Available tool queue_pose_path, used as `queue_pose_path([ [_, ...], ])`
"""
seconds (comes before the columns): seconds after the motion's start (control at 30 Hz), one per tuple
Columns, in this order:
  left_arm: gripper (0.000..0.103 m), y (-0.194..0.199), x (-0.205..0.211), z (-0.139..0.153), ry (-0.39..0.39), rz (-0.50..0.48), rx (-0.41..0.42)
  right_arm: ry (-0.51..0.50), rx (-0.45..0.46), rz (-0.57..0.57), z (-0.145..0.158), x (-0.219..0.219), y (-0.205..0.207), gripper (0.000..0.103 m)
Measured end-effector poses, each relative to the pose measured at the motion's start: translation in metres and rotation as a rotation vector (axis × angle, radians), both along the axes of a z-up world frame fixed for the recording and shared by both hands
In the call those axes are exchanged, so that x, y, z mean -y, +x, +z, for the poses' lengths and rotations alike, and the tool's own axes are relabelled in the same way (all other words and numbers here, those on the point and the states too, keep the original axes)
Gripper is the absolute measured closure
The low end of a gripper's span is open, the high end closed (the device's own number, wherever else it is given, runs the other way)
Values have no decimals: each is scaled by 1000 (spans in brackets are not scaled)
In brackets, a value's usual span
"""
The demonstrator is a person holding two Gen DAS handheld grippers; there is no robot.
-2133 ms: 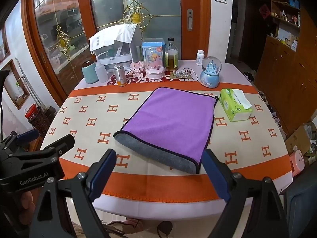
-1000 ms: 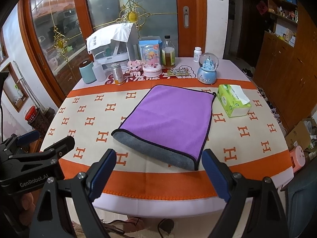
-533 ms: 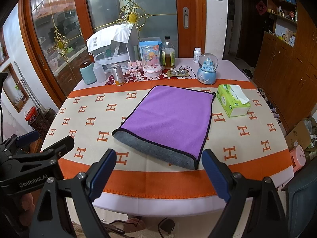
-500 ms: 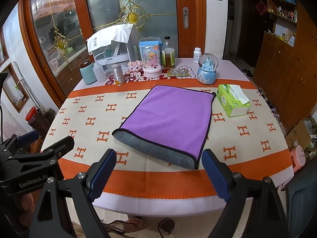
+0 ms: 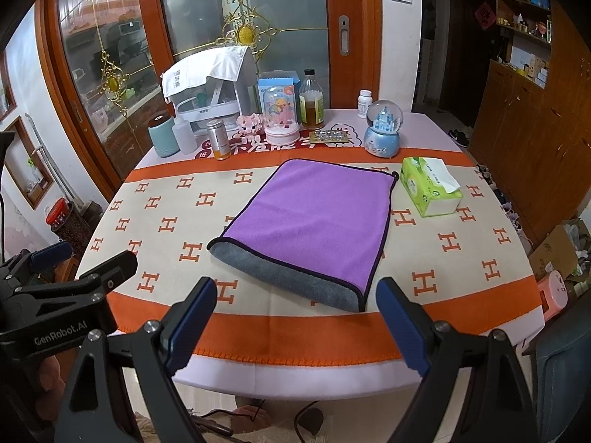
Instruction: Fold towel
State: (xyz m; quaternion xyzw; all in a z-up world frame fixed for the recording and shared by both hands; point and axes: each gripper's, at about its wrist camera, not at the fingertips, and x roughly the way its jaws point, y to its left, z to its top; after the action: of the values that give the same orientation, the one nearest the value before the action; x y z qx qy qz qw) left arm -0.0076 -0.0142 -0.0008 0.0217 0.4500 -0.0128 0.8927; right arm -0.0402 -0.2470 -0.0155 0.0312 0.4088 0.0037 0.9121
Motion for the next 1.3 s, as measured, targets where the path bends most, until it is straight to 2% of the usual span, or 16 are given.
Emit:
queue_pose_path([
  [0.23,1,-9,2,8,6,7,35,-2,2,1,0,1,-3,14],
  [0.87,1,-15,10,4,11,-14,41,-29,17,-14,3,9,-11,14],
  [1.3,1,-2,21,5,39,-47,52,-26,24,-41,2,14,-6,14],
])
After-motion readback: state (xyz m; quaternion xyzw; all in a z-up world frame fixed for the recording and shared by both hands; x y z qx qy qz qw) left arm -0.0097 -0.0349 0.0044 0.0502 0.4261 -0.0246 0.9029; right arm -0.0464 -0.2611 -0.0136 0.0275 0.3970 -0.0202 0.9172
